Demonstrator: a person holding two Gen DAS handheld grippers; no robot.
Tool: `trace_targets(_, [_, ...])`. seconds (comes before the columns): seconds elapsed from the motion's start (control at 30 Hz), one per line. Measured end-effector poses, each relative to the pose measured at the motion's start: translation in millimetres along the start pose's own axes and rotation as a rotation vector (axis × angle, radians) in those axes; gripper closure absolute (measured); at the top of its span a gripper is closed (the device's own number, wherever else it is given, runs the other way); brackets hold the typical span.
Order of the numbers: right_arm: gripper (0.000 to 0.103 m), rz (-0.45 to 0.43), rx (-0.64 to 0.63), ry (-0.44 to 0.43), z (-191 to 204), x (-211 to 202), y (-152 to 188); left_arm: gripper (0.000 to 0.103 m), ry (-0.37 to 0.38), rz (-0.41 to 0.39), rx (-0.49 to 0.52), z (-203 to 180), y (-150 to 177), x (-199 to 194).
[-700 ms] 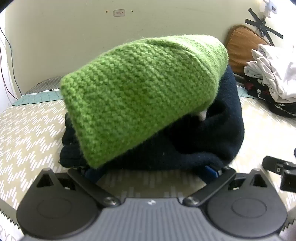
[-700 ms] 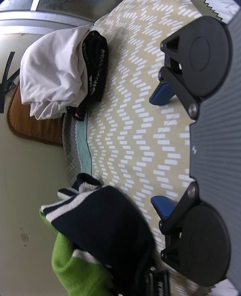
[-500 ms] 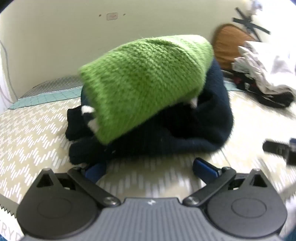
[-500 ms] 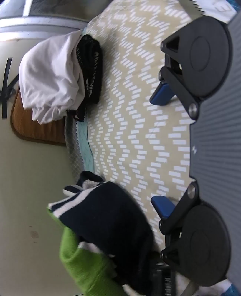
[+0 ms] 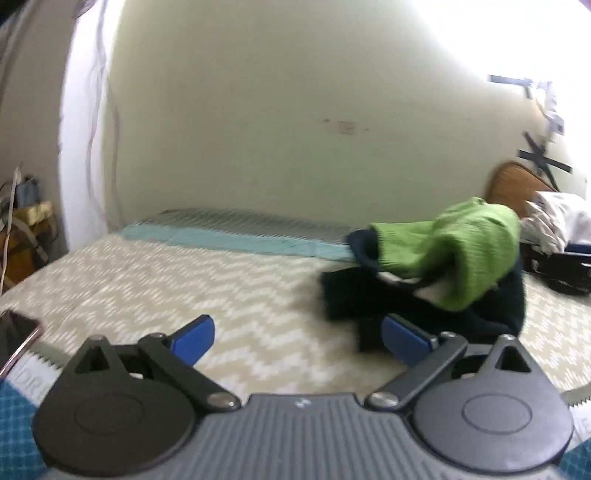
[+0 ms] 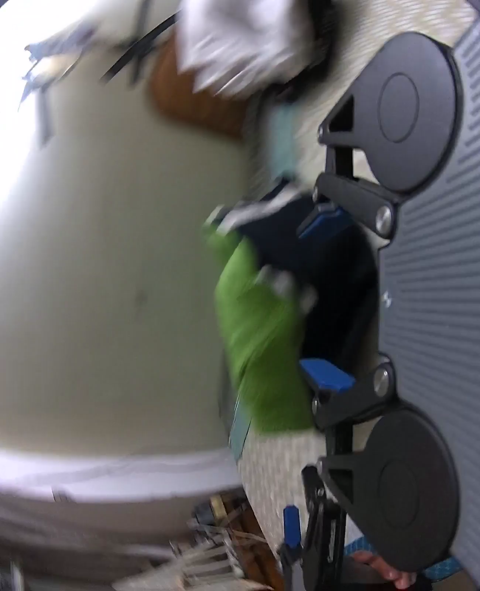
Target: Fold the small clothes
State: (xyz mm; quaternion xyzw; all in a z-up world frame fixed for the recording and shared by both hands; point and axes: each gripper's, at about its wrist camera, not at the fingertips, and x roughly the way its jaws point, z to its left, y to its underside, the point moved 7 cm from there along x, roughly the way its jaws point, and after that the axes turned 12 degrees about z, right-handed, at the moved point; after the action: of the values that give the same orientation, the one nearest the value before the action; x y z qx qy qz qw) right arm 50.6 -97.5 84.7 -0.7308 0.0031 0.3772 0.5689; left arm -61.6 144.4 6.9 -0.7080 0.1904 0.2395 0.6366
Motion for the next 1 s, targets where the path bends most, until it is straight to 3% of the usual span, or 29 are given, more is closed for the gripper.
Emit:
trace_targets(0.13, [0.016,-0.03,-0.157,0.03,74,39,-33,0.014,0.009,0.038,-0.05,9,12,-12])
trace_targets(0.23, [0.016,-0.018,-0.159,0.033,108,69,-47,0.021,0.006,0.057,-0.042,4,15,-17])
trace_targets(0.3, [0.024,-0.013,-0.152,0.078,124,85,-56,0.025,0.023,0.082,-0.042,6,9,-10])
trace_targets(0.37, [0.086,0.031,-0.133,0.142,136,105,-65,0.028,0.04,0.094,-0.044,8,5,-2])
trace_targets(0.47, [0.087,0.007,-0.064,0.188,138,94,-55,0.03,0.074,0.096,-0.032,13,-2,6])
trace_targets(0.57, [0.087,-0.043,-0.016,0.312,113,56,-32,0.033,0.085,0.093,-0.017,8,-14,10])
trace_targets(0.63, [0.088,-0.076,0.048,0.339,92,27,-18,0.033,0.112,0.089,0.004,2,-22,13])
trace_targets(0.77, [0.088,-0.083,0.167,0.413,87,-5,16,0.033,0.16,0.056,0.071,-29,-42,18])
trace_targets(0.83, [0.088,-0.096,0.254,0.446,61,-40,64,0.033,0.168,0.037,0.124,-48,-50,20])
trace_targets(0.9, [0.088,-0.086,0.294,0.429,48,-53,81,0.03,0.183,0.025,0.162,-65,-55,21])
trace_targets(1.0, [0.09,-0.061,0.32,0.473,39,-59,96,0.026,0.199,0.008,0.203,-86,-67,22])
